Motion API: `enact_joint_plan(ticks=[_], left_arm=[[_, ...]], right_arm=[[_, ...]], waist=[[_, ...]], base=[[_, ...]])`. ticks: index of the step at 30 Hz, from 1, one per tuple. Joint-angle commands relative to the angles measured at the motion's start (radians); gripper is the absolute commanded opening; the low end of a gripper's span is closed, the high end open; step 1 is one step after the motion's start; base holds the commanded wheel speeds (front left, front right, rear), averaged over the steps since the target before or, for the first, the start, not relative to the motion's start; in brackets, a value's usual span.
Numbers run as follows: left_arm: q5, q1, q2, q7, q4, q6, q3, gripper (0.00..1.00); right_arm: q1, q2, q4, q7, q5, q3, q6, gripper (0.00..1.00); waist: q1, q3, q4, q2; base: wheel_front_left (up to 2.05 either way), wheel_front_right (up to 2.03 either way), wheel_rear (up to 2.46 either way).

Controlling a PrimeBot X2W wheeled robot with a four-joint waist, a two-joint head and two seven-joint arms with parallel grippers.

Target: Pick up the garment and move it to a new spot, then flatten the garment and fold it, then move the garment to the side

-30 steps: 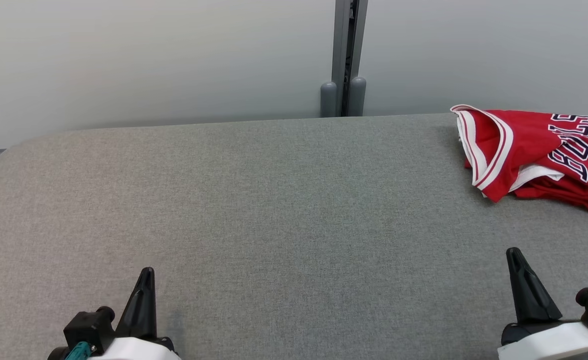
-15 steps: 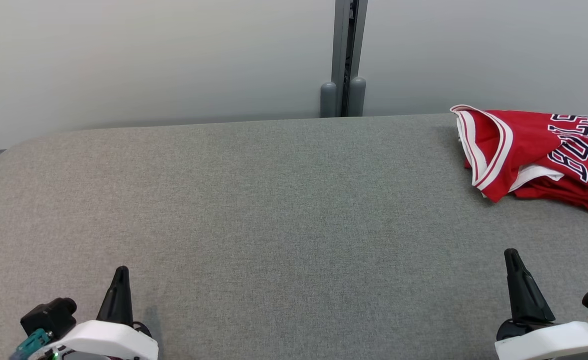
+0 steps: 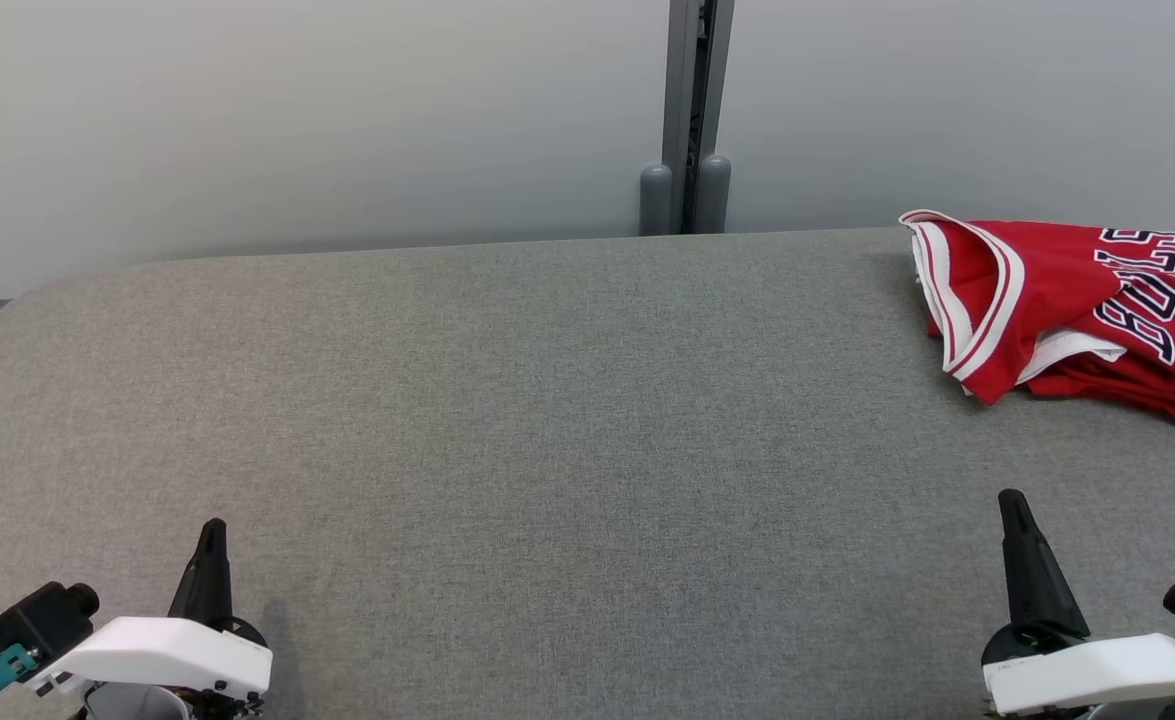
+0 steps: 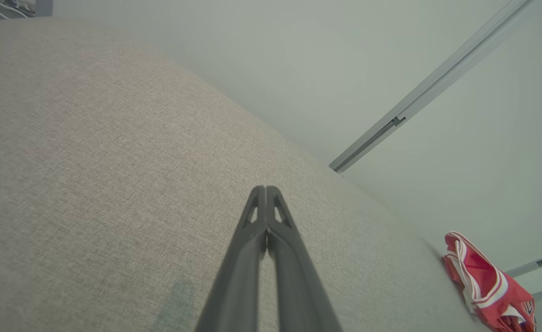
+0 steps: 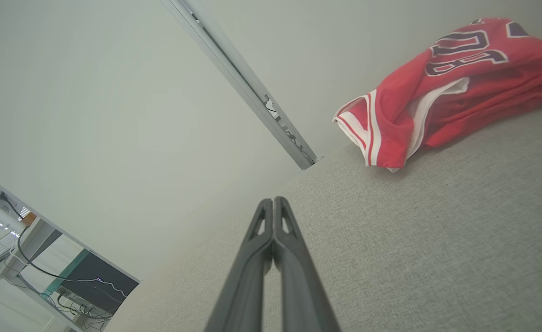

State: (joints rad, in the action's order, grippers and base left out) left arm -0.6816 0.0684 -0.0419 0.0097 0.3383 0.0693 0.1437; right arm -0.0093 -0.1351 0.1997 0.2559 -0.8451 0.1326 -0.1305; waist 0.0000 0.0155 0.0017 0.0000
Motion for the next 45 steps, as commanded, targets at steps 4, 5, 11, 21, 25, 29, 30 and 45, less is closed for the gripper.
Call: enact_joint_plan(ticks=[4, 5, 11, 21, 25, 29, 30, 45], left_arm=[[-0.073, 0.044, -0.009, 0.036, -0.005, 0.01, 0.029, 0.0], [-0.086, 0.046, -0.009, 0.043, -0.004, 0.011, 0.033, 0.0], [-0.161, 0.06, -0.012, 0.084, 0.001, 0.016, 0.058, 0.0], [-0.276, 0.082, -0.018, 0.146, 0.01, 0.024, 0.094, 0.0], [-0.319, 0.088, -0.02, 0.169, 0.013, 0.027, 0.108, 0.0], [-0.362, 0.097, -0.022, 0.192, 0.016, 0.03, 0.121, 0.0], [-0.371, 0.1, -0.022, 0.197, 0.017, 0.031, 0.124, 0.0], [-0.514, 0.122, -0.03, 0.272, 0.029, 0.039, 0.167, 0.0]], right_arm=[[-0.023, -0.001, -0.017, 0.004, -0.07, 0.001, 0.0, 0.0], [-0.024, 0.001, -0.017, 0.005, -0.082, 0.002, 0.0, 0.0], [-0.029, 0.009, -0.017, 0.005, -0.15, 0.009, 0.0, 0.0], [-0.034, 0.02, -0.017, 0.006, -0.253, 0.019, 0.0, 0.0], [-0.037, 0.025, -0.018, 0.006, -0.292, 0.021, 0.0, 0.0], [-0.037, 0.03, -0.017, 0.006, -0.33, 0.024, 0.0, 0.0], [-0.038, 0.031, -0.017, 0.006, -0.339, 0.025, 0.0, 0.0], [-0.046, 0.047, -0.017, 0.007, -0.466, 0.037, 0.0, 0.0]], waist=[[0.0, 0.0, 0.0, 0.0], [0.0, 0.0, 0.0, 0.0], [0.0, -0.001, 0.0, 0.0], [0.0, -0.001, -0.001, 0.0], [0.0, -0.001, -0.001, 0.0], [0.0, -0.002, -0.001, 0.0], [0.0, -0.002, -0.001, 0.0], [0.0, -0.002, -0.001, 0.0]], base=[[0.0, 0.0, 0.0], [0.0, 0.0, 0.0], [0.0, 0.0, 0.0], [0.0, 0.0, 0.0], [0.0, 0.0, 0.0], [0.0, 0.0, 0.0], [0.0, 0.0, 0.0], [0.0, 0.0, 0.0]])
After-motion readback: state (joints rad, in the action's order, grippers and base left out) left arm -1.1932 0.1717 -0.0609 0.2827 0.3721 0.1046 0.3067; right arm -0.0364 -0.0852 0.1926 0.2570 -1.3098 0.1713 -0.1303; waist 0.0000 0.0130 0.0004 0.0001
